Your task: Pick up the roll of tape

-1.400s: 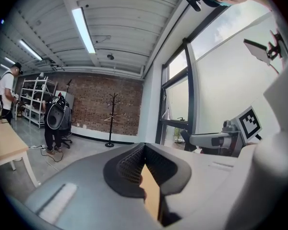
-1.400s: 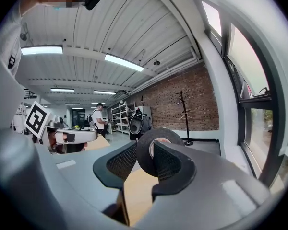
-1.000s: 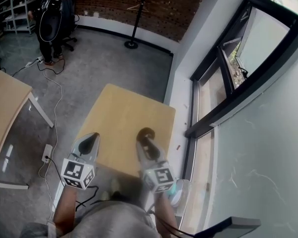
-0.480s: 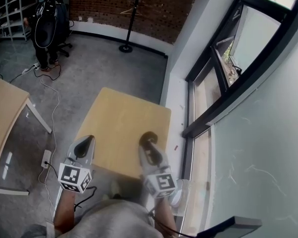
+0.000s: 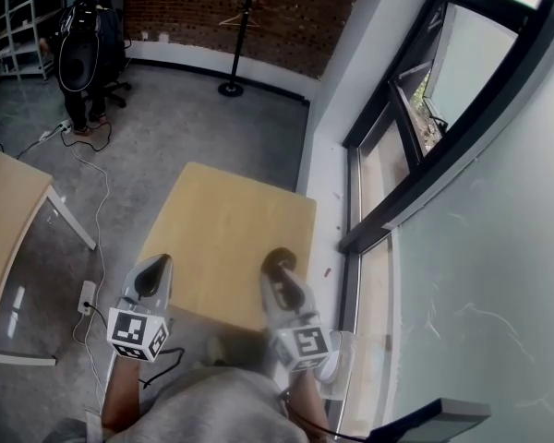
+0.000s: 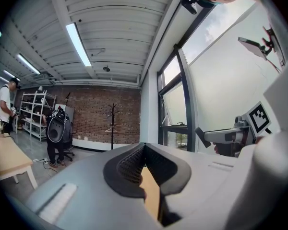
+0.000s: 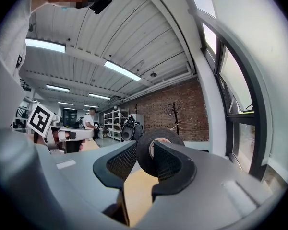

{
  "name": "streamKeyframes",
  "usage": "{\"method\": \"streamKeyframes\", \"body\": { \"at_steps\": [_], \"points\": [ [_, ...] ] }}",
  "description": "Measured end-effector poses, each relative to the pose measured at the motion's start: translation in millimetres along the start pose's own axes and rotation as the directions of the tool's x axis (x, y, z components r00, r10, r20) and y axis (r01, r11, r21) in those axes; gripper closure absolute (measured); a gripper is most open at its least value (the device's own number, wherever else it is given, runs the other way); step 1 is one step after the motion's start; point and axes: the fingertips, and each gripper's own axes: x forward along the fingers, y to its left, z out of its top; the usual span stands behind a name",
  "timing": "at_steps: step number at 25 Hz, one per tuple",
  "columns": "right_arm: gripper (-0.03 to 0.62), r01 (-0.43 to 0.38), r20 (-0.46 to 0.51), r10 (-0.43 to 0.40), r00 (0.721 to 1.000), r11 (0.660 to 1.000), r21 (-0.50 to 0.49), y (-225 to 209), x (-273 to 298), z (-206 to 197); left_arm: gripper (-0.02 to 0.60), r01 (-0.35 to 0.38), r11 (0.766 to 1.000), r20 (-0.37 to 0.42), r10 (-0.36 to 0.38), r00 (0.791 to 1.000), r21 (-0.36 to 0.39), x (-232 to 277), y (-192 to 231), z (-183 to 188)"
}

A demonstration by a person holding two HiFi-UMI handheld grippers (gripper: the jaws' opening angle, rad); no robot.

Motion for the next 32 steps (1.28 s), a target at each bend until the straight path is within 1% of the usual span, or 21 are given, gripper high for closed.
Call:
{"method": "streamKeyframes", "body": {
  "at_steps": [4,13,19,25,32],
  "points": [
    [0.473,-0.004,-0.003,0.004,1.0,1.0,0.005,-1.8,0.1,-1.0,0.581,-0.01,1.0,-0.006,0.01,1.0,0.001,0.0,0.9,-0.4],
    [0.474,-0.012,-0.007,0.012,1.0,1.0,0.0,-3.1,-0.2,-4.1,0.581,-0.002,1.0,-0.014,0.002,1.0,0.004,1.8,-7.3,-2.6],
    [0.474,-0.02,0.004,0.02,1.0,1.0,0.016,-8.8,-1.3,-3.1,0.581,-0.011,1.0,-0.016,0.011,1.0,0.001,3.5,-9.2,-3.4],
    [0.474,-0.018,0.003,0.018,1.0,1.0,-0.004,-12.7,-1.2,-0.7,0.581,-0.012,1.0,-0.02,0.012,1.0,0.01,5.4,-11.3,-2.7],
    [0.474,-0.017,0.005,0.017,1.0,1.0,0.005,-14.9,-1.4,-2.0,0.581,-0.012,1.0,-0.022,0.012,1.0,0.012,6.9,-14.6,-4.4]
  ]
}}
